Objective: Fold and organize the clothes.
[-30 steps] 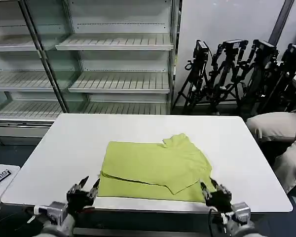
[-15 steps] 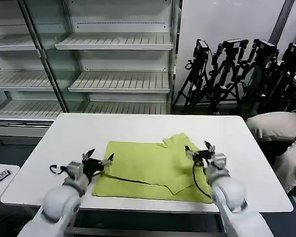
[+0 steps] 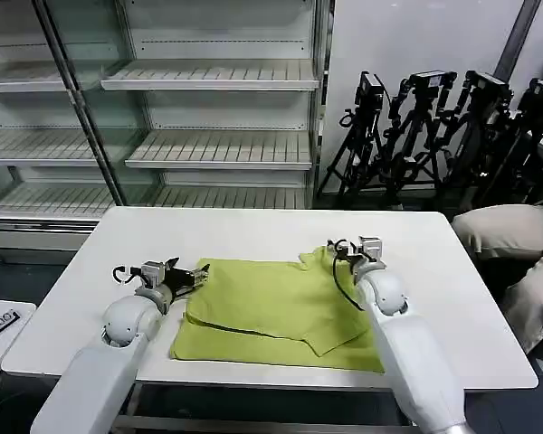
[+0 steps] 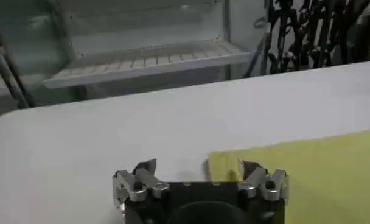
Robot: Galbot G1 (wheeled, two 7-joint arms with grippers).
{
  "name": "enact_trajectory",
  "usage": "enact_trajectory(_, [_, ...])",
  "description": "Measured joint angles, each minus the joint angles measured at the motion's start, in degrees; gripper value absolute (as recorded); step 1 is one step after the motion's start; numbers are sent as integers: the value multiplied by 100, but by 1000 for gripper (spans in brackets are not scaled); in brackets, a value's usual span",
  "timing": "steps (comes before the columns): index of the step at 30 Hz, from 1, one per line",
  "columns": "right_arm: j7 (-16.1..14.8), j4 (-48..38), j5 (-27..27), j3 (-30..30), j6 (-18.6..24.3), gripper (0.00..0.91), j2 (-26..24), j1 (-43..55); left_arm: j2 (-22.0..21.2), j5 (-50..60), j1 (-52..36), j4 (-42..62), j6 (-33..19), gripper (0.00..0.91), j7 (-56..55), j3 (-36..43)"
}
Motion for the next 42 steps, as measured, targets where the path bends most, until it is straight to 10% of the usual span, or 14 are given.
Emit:
enact_trajectory(24, [-30,-270,255,-198,33,0,109,70,-107,-84,-270,418,-7,20,286,130])
enact_trajectory(42, [130,1994,577,-122,-46,0,-655,-1176,291,-105,758,-1086,-2,20,163,-334])
